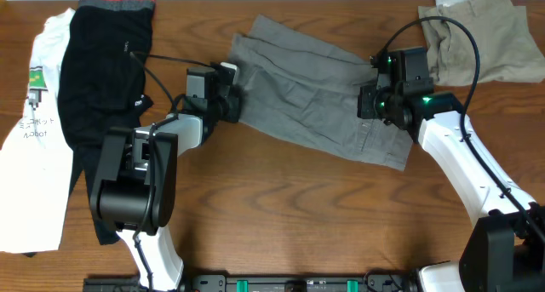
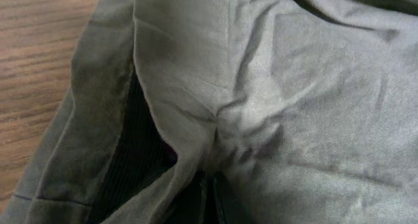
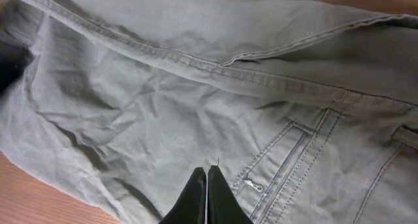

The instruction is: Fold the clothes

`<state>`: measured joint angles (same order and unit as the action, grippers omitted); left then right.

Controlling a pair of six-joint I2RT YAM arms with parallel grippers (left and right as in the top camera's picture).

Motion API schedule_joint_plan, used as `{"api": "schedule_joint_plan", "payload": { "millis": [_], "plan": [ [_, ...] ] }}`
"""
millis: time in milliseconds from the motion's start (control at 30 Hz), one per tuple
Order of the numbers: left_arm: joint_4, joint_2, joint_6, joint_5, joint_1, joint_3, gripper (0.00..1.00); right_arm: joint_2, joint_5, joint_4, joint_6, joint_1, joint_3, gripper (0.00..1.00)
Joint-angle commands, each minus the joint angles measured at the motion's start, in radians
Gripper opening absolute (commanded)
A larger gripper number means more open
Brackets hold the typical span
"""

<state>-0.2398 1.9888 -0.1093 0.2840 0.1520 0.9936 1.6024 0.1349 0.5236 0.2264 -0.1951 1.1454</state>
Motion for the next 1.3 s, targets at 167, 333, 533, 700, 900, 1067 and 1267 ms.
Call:
{"api": "schedule_joint_plan", "payload": {
  "millis": [167, 333, 533, 700, 900, 1067, 1267],
  "plan": [
    [0.245, 0.002, 0.108, -0.034, -0.005, 0.001, 0.05, 0.002, -0.007, -0.002, -0.007, -0.008, 0.003, 0.03],
    [0.455, -0.011, 0.132, -0.035, -0.005, 0.001, 0.06, 0.002, -0.007, -0.002, -0.007, -0.008, 0.003, 0.05],
    [0.634, -0.013, 0.250, -0.034, -0.006, 0.001, 0.06, 0.003, -0.007, -0.002, -0.008, -0.008, 0.003, 0.05],
    [0.798, -0.016, 0.258, -0.034, -0.006, 0.001, 0.06, 0.005, -0.008, 0.046, 0.014, -0.008, -0.006, 0.09],
    [0.988, -0.017, 0.266, -0.030, -0.006, 0.013, 0.13, 0.008, -0.021, 0.066, 0.116, -0.008, -0.089, 0.12],
    [1.043, -0.017, 0.265, -0.031, -0.006, 0.013, 0.13, 0.008, -0.027, 0.045, 0.140, -0.008, -0.150, 0.13],
    [1.053, -0.054, 0.272, -0.031, -0.006, 0.039, 0.06, 0.010, -0.080, -0.026, 0.200, -0.008, -0.203, 0.15]
  ]
}}
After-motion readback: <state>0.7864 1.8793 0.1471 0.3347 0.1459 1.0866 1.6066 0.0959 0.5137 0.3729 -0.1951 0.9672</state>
